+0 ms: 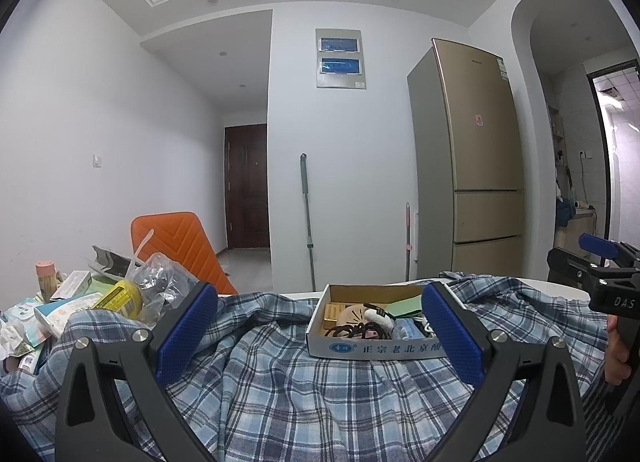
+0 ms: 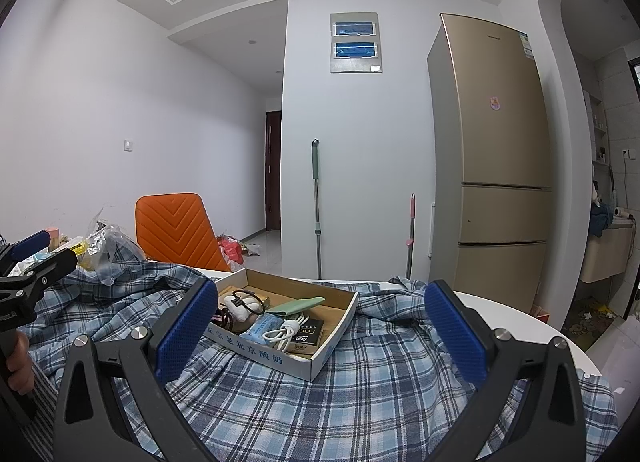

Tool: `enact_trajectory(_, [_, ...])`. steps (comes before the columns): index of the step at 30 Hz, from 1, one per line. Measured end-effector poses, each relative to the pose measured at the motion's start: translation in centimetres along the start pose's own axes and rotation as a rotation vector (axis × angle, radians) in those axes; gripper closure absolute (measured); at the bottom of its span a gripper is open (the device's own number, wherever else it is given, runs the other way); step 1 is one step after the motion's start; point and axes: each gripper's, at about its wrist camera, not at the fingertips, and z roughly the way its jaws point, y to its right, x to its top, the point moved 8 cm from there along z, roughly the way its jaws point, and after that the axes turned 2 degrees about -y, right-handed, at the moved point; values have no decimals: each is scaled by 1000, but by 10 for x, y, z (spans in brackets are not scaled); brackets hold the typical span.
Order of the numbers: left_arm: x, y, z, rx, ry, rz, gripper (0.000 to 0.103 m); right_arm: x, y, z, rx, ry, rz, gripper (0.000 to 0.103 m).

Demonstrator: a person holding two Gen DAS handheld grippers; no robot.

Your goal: Organize soft objects

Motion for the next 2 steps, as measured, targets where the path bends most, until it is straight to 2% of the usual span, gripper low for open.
enact_trajectory(2, [0, 0, 0, 0, 0, 0, 0, 0, 0, 0, 0, -1, 0, 0])
